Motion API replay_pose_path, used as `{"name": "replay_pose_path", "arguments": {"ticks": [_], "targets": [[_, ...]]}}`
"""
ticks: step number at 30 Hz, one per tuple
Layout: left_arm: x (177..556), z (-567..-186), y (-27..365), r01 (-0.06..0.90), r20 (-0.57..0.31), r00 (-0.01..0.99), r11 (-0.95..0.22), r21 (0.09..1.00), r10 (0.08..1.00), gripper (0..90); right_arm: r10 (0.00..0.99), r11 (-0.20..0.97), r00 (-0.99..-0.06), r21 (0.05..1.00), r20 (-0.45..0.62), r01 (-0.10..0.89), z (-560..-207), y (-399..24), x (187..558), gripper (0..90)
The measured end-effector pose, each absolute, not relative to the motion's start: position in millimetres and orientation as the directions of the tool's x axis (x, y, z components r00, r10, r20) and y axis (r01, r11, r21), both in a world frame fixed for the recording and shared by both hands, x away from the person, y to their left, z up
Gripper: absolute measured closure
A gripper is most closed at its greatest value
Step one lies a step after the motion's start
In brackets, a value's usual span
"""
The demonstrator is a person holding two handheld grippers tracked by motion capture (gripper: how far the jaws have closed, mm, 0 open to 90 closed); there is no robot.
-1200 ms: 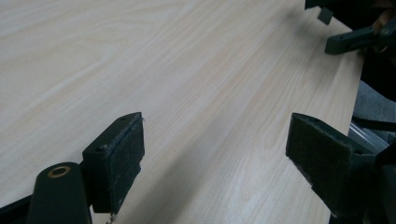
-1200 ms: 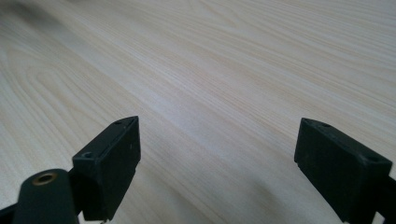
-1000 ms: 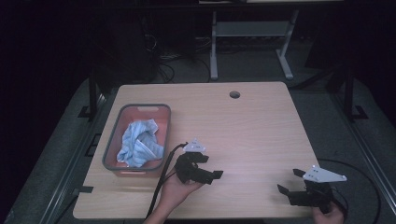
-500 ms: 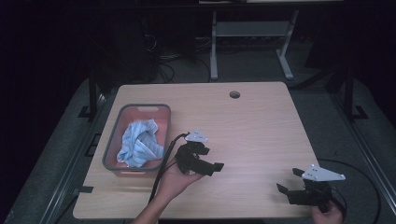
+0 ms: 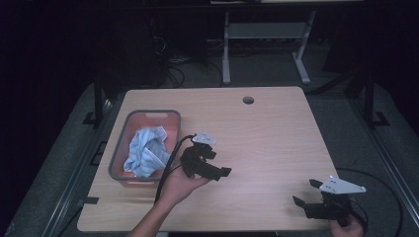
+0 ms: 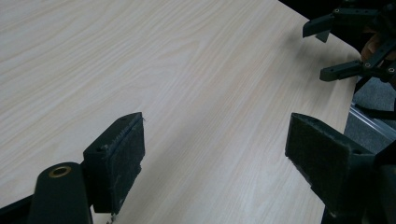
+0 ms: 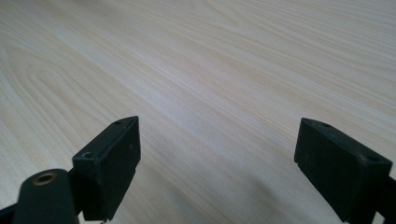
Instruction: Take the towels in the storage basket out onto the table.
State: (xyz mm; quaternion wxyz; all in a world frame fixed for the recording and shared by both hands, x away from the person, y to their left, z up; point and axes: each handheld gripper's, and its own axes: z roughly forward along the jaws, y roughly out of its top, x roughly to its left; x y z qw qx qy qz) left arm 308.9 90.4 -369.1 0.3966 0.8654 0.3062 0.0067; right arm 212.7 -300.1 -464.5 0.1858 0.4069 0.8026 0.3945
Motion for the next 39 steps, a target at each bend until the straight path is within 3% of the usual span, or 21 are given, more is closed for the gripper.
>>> {"name": "replay_pose_path", "arguments": {"ticks": [11,39], "targets": [[310,-350,111,0.510,-0.192,0.821,-0.537,0.672,0.538,20.0,0.802,0.358,-0.597,0.784,0.021,0.508,-463,-300,210,13.9],[337,-307,194,0.591,-0.208,0.742,-0.476,0.651,0.638,20.2,0.812,0.345,-0.583,0.788,0.022,0.510,-463,-304,209,13.9]]}}
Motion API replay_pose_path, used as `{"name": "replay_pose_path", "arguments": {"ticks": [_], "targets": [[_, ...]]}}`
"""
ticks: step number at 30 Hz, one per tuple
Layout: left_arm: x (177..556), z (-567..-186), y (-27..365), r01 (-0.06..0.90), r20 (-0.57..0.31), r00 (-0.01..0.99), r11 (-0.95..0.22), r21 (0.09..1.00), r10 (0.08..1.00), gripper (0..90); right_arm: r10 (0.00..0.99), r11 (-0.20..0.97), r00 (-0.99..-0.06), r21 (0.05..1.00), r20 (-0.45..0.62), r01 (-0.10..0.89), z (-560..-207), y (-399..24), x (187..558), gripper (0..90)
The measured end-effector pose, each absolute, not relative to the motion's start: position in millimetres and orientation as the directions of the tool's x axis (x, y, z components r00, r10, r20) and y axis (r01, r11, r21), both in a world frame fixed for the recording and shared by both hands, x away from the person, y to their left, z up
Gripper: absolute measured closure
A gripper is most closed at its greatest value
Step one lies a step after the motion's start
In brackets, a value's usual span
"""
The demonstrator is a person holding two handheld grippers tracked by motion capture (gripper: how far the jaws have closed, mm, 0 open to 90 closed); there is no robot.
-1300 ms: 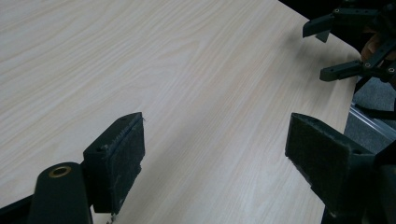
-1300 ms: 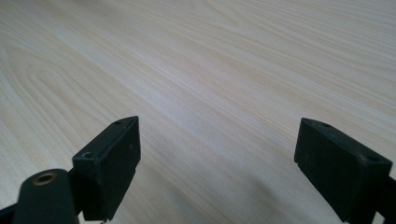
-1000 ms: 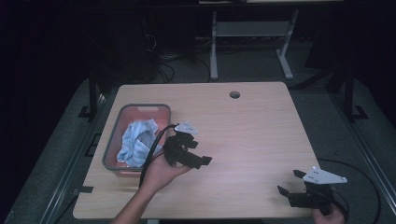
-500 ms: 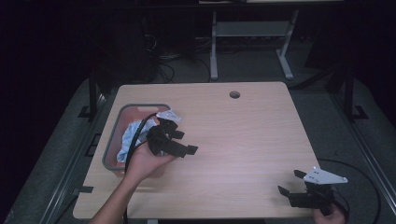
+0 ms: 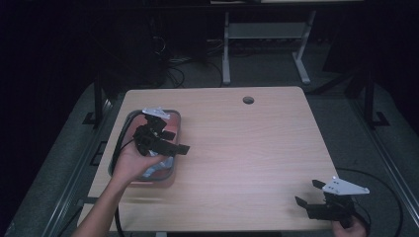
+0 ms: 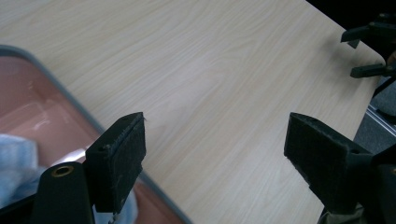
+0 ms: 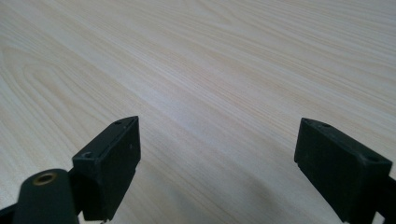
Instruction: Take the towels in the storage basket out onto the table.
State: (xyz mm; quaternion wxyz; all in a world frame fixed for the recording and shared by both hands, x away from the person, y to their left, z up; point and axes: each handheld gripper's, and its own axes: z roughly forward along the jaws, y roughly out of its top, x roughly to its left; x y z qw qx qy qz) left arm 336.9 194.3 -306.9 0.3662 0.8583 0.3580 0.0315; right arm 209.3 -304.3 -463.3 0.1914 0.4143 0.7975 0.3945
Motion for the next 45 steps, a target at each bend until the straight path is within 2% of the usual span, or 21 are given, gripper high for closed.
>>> {"name": "replay_pose_path", "arguments": {"ticks": [30,37,42,45], "targets": [[347,-314,290,0.709,-0.208,0.552,-0.323,0.627,0.808,20.0,0.817,0.340,-0.576,0.788,0.023,0.514,-464,-304,209,13.9],[350,-324,301,0.733,-0.201,0.510,-0.300,0.610,0.836,19.7,0.816,0.342,-0.577,0.787,0.021,0.513,-463,-303,209,13.9],[355,-340,306,0.770,-0.239,0.477,-0.271,0.578,0.846,19.1,0.813,0.352,-0.582,0.783,0.016,0.513,-464,-302,209,13.9],[357,-343,304,0.774,-0.222,0.471,-0.279,0.568,0.854,19.3,0.812,0.352,-0.583,0.783,0.017,0.513,-464,-301,209,13.9]]}}
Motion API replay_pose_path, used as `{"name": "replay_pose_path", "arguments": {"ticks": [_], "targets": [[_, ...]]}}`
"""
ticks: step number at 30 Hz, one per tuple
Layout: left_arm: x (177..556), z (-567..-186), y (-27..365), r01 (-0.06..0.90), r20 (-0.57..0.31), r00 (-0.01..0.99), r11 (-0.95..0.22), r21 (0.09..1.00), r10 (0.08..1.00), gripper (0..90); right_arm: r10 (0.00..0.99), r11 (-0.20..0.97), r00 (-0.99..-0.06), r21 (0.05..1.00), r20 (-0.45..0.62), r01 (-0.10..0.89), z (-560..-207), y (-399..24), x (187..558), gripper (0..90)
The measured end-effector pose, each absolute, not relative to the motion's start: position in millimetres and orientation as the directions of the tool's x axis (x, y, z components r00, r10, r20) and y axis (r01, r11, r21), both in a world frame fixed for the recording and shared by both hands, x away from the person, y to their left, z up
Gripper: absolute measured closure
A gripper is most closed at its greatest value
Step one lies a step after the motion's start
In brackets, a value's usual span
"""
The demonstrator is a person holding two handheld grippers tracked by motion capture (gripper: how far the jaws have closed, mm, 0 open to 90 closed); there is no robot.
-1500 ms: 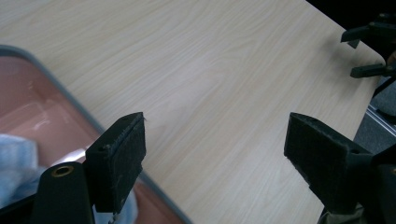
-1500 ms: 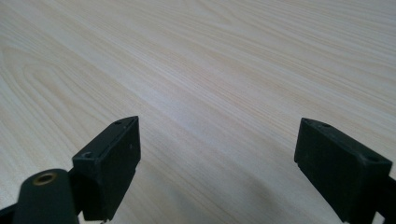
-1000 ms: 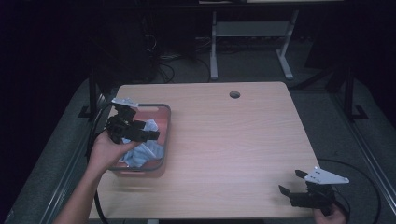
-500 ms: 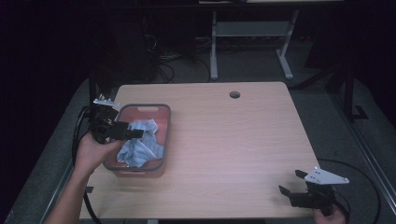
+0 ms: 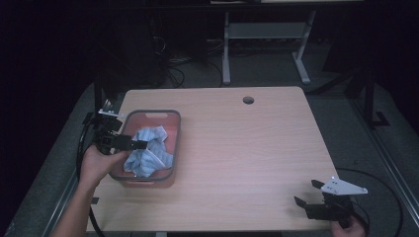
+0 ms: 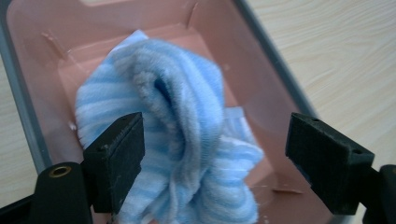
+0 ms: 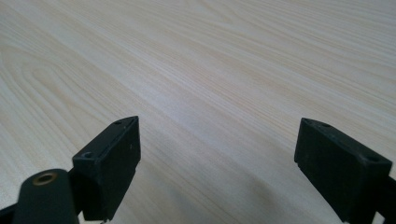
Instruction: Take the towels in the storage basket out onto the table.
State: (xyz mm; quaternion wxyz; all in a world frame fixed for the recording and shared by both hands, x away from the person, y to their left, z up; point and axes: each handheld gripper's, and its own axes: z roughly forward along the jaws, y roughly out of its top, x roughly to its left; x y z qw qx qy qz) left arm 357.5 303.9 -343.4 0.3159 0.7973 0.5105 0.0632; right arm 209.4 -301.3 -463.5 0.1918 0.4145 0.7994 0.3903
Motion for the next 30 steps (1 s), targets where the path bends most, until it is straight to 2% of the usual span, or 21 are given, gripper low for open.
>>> {"name": "replay_pose_path", "arguments": {"ticks": [13,19,30], "targets": [[378,-372,291,0.833,-0.241,0.415,-0.260,0.489,0.878,21.8,0.812,0.347,-0.583,0.786,0.022,0.512,-464,-302,209,13.9],[381,-378,285,0.839,-0.216,0.417,-0.282,0.466,0.883,33.0,0.809,0.352,-0.588,0.789,0.014,0.503,-462,-302,208,13.9],[382,-383,281,0.837,-0.188,0.430,-0.313,0.448,0.883,69.0,0.810,0.351,-0.586,0.791,0.012,0.501,-462,-301,206,13.9]]}}
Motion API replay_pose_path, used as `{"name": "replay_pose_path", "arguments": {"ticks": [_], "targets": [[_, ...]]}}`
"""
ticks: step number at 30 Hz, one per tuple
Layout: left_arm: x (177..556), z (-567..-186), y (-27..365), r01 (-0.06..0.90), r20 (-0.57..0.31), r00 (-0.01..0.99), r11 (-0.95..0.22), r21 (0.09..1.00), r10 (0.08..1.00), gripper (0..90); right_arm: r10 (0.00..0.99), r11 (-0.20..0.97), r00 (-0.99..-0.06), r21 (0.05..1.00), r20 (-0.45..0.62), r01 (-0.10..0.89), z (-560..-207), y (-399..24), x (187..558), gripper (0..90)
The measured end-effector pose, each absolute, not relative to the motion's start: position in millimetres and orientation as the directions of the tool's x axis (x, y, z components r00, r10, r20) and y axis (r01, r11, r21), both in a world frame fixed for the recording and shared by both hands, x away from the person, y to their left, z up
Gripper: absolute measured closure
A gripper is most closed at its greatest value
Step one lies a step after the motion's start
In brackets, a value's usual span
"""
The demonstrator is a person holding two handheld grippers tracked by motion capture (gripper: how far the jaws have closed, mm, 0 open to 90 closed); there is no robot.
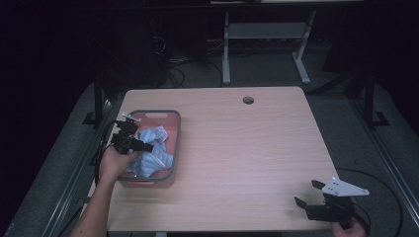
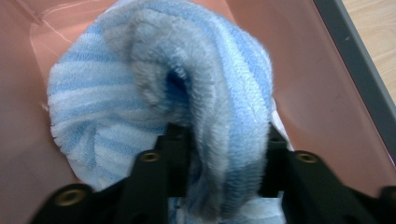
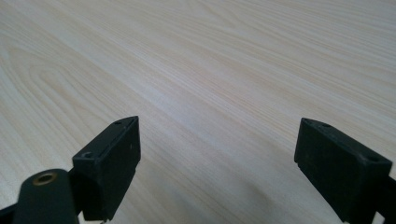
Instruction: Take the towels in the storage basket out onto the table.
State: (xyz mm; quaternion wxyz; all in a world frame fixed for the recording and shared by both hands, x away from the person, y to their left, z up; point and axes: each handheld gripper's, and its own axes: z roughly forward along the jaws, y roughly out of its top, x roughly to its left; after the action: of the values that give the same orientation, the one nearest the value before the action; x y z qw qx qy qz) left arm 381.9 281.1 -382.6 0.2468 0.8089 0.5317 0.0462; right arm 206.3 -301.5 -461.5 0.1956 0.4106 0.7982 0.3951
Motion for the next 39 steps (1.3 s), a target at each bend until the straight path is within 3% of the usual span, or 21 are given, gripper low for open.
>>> {"name": "replay_pose_path", "arguments": {"ticks": [7,39], "targets": [[374,-374,285,0.826,-0.195,0.428,-0.294,0.482,0.883,73.1,0.820,0.331,-0.572,0.802,0.016,0.498,-459,-307,204,13.9],[355,-305,305,0.744,-0.261,0.441,-0.187,0.641,0.859,72.8,0.825,0.322,-0.565,0.809,0.015,0.492,-458,-312,205,13.9]]}}
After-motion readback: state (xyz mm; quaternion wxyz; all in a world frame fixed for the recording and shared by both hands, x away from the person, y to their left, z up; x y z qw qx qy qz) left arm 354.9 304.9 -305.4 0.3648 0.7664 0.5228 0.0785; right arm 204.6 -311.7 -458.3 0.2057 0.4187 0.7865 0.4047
